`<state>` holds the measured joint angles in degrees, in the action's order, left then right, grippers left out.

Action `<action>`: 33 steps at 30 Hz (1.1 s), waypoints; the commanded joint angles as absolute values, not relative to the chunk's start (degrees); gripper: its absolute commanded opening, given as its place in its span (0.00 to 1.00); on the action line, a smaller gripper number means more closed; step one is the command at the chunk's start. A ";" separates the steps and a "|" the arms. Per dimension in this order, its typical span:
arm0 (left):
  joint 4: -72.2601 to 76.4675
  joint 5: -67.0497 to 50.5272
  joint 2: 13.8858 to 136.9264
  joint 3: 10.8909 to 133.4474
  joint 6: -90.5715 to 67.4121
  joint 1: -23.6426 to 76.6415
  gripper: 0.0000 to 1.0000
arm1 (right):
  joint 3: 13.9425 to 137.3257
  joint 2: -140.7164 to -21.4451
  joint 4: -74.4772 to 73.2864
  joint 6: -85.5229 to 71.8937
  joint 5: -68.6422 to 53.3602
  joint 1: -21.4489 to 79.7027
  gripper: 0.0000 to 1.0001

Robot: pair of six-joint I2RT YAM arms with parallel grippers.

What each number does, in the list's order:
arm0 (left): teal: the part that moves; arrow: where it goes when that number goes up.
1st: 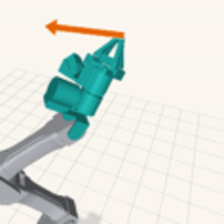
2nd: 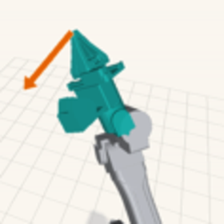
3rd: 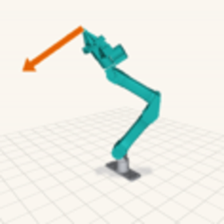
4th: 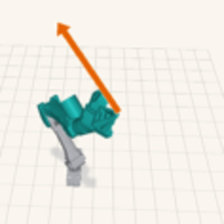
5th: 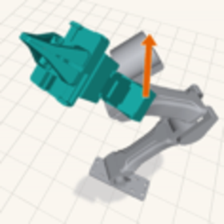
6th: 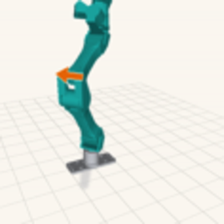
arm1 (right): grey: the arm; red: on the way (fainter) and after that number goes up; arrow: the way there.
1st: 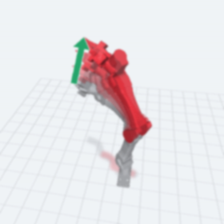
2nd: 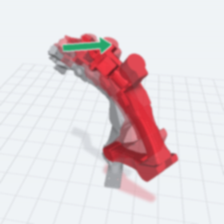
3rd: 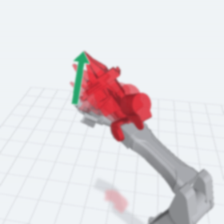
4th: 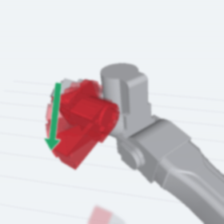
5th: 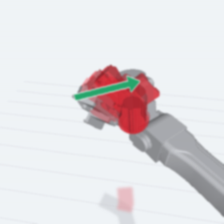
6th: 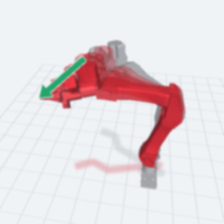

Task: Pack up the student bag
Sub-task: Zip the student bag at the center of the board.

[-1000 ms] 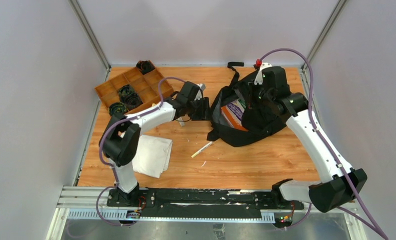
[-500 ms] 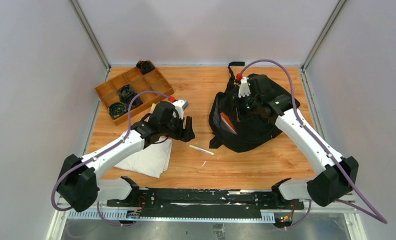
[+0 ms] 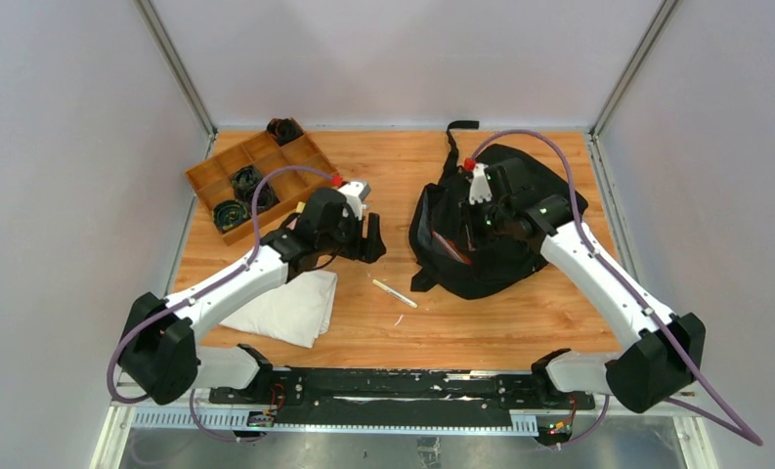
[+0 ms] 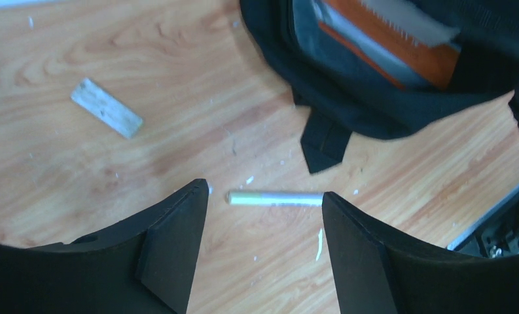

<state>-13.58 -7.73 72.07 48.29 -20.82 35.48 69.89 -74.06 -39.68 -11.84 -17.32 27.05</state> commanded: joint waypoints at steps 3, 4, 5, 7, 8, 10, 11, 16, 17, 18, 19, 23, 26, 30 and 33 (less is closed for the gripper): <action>-11.76 -9.92 81.84 62.05 -17.88 35.69 0.72 | 60.87 -66.72 -47.19 -11.97 -11.46 27.87 0.03; -11.94 -11.38 83.83 63.61 -17.88 35.71 0.72 | 60.12 -66.37 -47.11 -12.09 -11.86 27.86 0.12; -11.89 -12.64 85.33 64.95 -18.37 35.73 0.72 | 60.10 -66.19 -47.08 -12.25 -12.42 27.91 0.27; -11.56 -14.66 87.44 66.13 -19.94 35.70 0.71 | 62.09 -65.99 -48.92 -12.21 -12.11 27.89 0.47; -11.41 -15.51 87.80 66.40 -20.63 35.73 0.71 | 63.52 -65.44 -50.41 -12.35 -10.12 27.86 0.52; -10.49 -16.35 87.20 66.06 -21.59 35.84 0.71 | 65.61 -63.20 -52.62 -12.45 -3.88 27.24 0.61; -9.90 -16.27 86.44 65.53 -21.65 36.15 0.71 | 65.68 -61.56 -53.13 -12.72 -1.16 25.95 0.63; -13.35 -14.31 85.60 67.83 -19.45 41.88 0.72 | 60.18 -55.54 -52.89 -15.50 -1.53 0.88 0.55; -13.76 -15.02 86.00 68.62 -19.84 43.12 0.72 | 58.65 -55.84 -52.83 -16.04 -5.58 -4.30 0.53; -13.98 -15.48 86.38 69.32 -20.47 44.42 0.72 | 57.17 -56.24 -52.70 -16.94 -8.71 -8.35 0.53; -13.87 -15.65 86.64 69.89 -21.16 45.80 0.72 | 55.87 -56.51 -52.39 -17.88 -11.40 -11.17 0.53; -12.86 -14.63 87.27 71.93 -22.49 51.48 0.73 | 50.57 -56.42 -50.01 -20.85 -19.26 -18.55 0.53; -14.72 -14.47 90.19 75.92 -23.30 55.24 0.73 | 48.11 -56.48 -46.64 -22.20 -21.36 -20.02 0.49; -23.68 -6.91 94.29 81.51 -20.11 58.60 0.73 | 47.66 -58.40 -44.31 -23.58 -25.50 -20.05 0.46; -29.49 1.72 96.19 83.25 -26.58 58.54 0.72 | 47.94 -59.54 -43.85 -23.52 -27.00 -20.04 0.45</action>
<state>-19.66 -9.50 93.78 80.90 -21.93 58.54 47.77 -58.48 -46.13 -21.91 -21.82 -19.18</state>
